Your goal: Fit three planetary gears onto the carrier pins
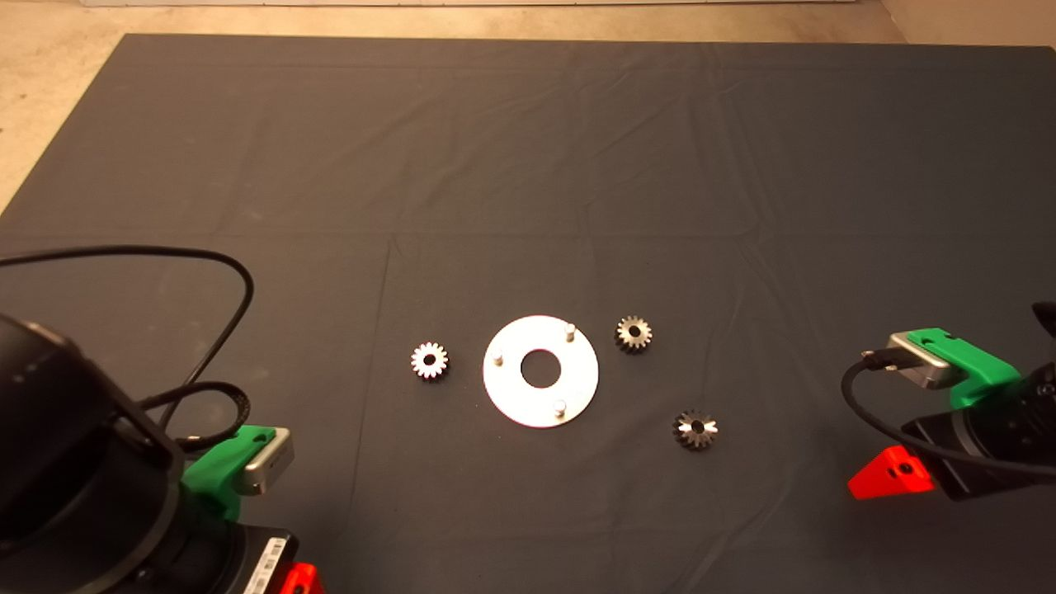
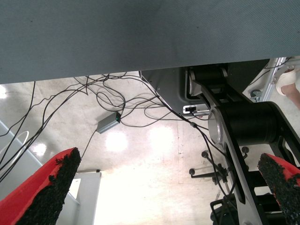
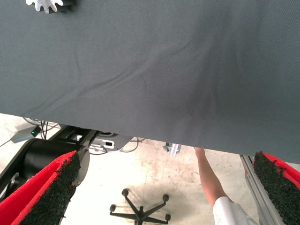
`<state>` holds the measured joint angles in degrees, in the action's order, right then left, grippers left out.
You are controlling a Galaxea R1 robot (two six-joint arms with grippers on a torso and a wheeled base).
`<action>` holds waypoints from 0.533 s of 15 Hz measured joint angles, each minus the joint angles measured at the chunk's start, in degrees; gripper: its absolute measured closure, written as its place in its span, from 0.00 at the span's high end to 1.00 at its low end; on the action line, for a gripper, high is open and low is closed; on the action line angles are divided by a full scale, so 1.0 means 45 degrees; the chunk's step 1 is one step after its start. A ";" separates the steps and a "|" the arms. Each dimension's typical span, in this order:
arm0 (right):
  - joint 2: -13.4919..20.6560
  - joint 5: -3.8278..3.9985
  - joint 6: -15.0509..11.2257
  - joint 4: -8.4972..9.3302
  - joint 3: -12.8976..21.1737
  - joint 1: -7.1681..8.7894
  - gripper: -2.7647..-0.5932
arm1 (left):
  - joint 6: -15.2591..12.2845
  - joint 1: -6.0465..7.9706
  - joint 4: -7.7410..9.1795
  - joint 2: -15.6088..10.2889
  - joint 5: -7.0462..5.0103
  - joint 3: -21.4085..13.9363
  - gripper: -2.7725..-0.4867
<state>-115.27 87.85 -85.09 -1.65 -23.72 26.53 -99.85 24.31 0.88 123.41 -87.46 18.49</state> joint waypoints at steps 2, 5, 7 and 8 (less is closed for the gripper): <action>0.0000 0.0000 0.0000 0.0000 0.0011 -0.0004 0.99 | 0.0005 0.0000 -0.0014 0.0206 0.0000 0.0011 0.99; -0.0005 -0.0005 0.0000 0.0000 0.0016 -0.0004 0.99 | 0.0251 0.0000 -0.0249 0.0883 0.0000 0.0445 0.99; -0.0005 -0.0005 0.0000 0.0000 0.0019 -0.0004 0.99 | 0.0464 0.0000 -0.0453 0.1499 0.0000 0.1310 0.99; -0.0005 0.0000 0.0000 0.0000 0.0019 -0.0004 0.99 | 0.0562 0.0000 -0.0647 0.1847 0.0000 0.1734 0.99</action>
<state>-115.30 87.85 -85.09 -1.65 -23.64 26.51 -97.32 24.31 -2.04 131.72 -87.46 26.29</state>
